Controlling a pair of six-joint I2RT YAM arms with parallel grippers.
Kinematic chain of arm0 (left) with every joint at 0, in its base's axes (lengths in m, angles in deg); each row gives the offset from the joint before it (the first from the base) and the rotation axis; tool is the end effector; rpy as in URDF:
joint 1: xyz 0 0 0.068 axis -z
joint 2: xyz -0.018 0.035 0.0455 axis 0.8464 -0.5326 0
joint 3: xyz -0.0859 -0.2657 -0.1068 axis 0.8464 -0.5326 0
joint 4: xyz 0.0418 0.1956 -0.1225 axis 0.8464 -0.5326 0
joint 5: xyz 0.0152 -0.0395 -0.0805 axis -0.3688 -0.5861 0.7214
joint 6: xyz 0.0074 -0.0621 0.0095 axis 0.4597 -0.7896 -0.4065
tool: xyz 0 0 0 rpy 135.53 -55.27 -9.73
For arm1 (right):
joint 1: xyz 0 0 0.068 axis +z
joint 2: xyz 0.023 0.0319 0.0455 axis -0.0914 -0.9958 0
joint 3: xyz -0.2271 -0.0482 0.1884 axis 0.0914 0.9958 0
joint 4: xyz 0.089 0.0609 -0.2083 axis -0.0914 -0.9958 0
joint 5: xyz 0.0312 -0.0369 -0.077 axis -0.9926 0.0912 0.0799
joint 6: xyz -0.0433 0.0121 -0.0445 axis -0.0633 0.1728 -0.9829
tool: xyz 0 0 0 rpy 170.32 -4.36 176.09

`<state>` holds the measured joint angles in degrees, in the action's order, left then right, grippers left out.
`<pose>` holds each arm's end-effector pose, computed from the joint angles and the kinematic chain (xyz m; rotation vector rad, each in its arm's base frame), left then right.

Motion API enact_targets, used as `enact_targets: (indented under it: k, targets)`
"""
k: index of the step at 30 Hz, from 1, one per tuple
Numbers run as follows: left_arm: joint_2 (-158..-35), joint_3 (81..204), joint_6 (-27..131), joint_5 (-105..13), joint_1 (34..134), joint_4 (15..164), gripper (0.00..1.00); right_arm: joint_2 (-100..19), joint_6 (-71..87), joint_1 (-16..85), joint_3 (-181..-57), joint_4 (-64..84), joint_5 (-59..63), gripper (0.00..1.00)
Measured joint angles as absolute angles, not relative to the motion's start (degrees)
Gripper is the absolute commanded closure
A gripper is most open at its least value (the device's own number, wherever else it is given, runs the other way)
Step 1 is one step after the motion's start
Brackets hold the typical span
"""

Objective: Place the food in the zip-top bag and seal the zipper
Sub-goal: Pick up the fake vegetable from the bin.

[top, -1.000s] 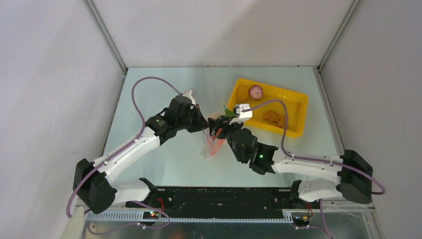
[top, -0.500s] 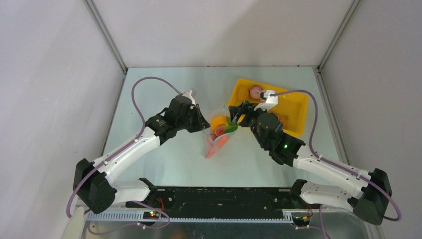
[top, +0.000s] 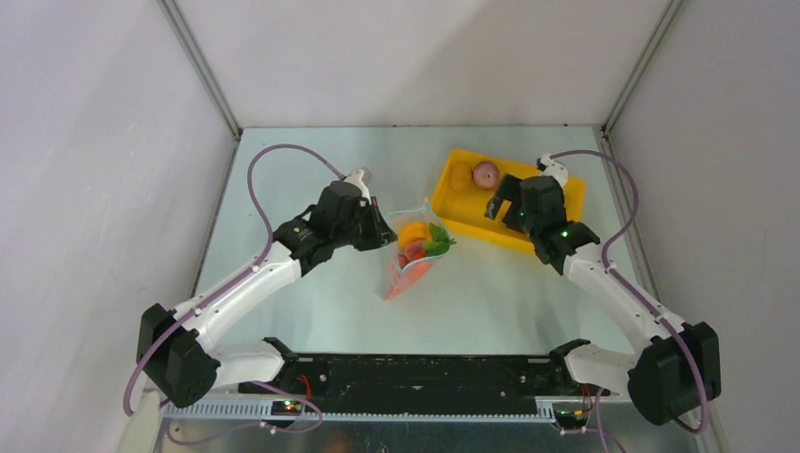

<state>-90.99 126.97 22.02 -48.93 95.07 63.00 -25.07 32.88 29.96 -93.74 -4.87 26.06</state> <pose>0.1879 -0.1484 0.3232 -0.0398 2.3550 -0.8249 0.2118 0.0823 0.3180 0.2960 2.0762 0.2928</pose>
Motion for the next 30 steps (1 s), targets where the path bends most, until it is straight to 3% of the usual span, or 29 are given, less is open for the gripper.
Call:
enact_targets:
  k: [15, 30]
  targets:
    - [-91.21, 126.97, 23.48, -47.82, 95.07, 63.05, 1.00, -38.93, 32.79, 15.22, -100.76, -22.11, 20.53, 0.01]
    - [-93.35, 126.97, 28.33, -45.37, 94.57, 59.68, 1.00, -46.63, 38.45, 14.15, -101.63, -17.96, 16.95, 0.00]
